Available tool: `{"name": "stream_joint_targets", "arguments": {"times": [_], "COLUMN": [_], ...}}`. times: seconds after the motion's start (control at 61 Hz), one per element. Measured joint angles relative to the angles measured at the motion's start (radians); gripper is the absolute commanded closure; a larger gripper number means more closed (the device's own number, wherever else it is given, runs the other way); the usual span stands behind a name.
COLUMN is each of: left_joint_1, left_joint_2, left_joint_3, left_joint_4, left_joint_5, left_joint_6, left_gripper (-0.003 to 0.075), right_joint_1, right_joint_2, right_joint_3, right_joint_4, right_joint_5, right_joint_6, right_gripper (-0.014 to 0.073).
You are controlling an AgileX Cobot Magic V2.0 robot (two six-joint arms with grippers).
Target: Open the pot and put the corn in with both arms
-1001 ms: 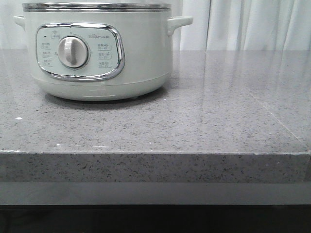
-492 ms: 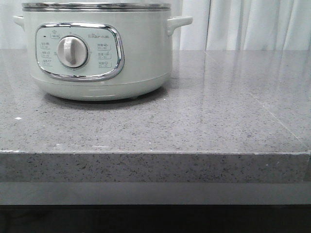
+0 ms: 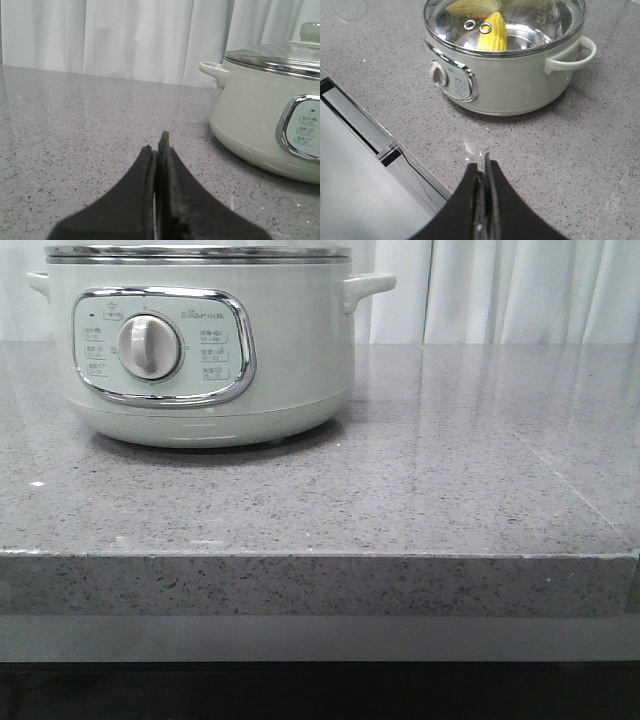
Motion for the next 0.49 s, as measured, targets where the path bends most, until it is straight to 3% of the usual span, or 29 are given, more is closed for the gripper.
{"name": "stream_joint_targets", "arguments": {"times": [0.098,0.197,0.361,0.492], "left_joint_1": [0.0,0.0,0.0,0.0], "left_joint_2": [0.0,0.0,0.0,0.0], "left_joint_3": [0.0,0.0,0.0,0.0], "left_joint_4": [0.0,0.0,0.0,0.0], "left_joint_5": [0.0,0.0,0.0,0.0], "left_joint_6": [0.0,0.0,-0.001,-0.001], "left_gripper": [0.0741,0.0741,0.0741,0.0741], "right_joint_1": [-0.04,-0.151,-0.332,-0.417], "right_joint_2": [-0.041,-0.138,-0.341,-0.489], "right_joint_3": [0.035,0.118,0.352,0.55], "right_joint_4": [-0.01,-0.019,-0.021,-0.021], "right_joint_5": [-0.025,-0.121,-0.311,-0.428], "right_joint_6": [0.0,0.0,0.0,0.0], "right_gripper": [0.0659,0.0659,0.0659,0.0659]}}
